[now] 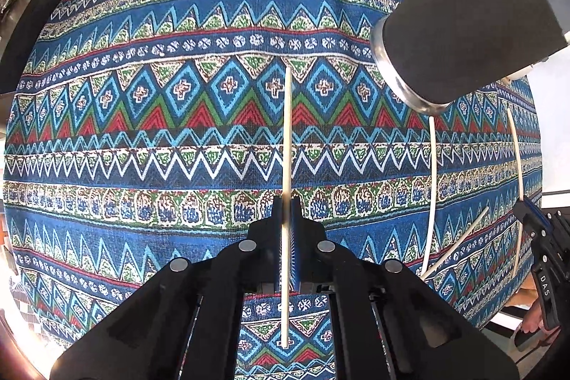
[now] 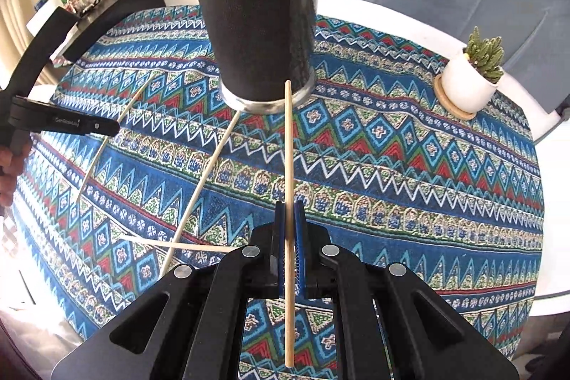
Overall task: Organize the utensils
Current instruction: 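Lift both held sticks upright over the black holder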
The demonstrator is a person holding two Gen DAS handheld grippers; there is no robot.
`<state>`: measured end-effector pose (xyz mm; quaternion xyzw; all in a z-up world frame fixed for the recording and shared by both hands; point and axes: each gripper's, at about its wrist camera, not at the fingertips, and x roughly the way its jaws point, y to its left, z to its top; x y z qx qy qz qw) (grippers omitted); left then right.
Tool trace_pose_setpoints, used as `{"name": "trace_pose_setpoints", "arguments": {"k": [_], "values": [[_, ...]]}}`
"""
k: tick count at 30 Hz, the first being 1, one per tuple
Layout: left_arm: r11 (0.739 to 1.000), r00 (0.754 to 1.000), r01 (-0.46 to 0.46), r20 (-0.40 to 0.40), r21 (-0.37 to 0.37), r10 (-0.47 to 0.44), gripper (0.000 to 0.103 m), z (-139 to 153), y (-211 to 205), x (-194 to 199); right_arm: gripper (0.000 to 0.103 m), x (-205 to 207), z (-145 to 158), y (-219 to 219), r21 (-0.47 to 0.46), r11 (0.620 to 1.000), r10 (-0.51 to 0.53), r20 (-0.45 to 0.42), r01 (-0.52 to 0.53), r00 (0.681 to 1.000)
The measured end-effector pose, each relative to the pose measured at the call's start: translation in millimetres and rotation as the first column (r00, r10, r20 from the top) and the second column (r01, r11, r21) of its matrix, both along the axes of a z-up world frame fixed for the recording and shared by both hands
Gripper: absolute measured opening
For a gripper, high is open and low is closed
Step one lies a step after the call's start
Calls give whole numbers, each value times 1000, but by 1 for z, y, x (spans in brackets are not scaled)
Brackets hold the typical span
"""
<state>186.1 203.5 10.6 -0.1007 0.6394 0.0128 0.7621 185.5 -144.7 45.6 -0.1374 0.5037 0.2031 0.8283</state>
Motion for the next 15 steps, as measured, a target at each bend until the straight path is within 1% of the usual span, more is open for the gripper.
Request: {"name": "trace_pose_setpoints", "arguments": {"k": [2, 6, 8, 11, 14, 15], "values": [[1000, 1000, 5, 22, 5, -5, 5, 15, 15, 1, 5, 0, 12, -4, -16, 1000, 0, 40, 0, 999], [1000, 996, 16, 87, -1, -15, 5, 46, 36, 6, 5, 3, 38, -9, -6, 1000, -6, 104, 6, 995], [999, 992, 36, 120, 7, -37, 5, 67, 34, 7, 5, 7, 49, -7, 3, 1000, -5, 133, 5, 991], [995, 981, 91, 166, 44, -97, 5, 100, 23, 12, 5, 15, 65, 1, 19, 1000, 0, 177, -4, 984], [990, 969, 139, 201, 34, -143, 5, 126, 18, 20, 5, 21, 80, 10, 44, 999, 13, 213, -23, 977], [988, 962, 147, 226, 38, -152, 5, 135, 19, 20, 5, 23, 84, 12, 53, 998, 20, 222, -33, 975]]}}
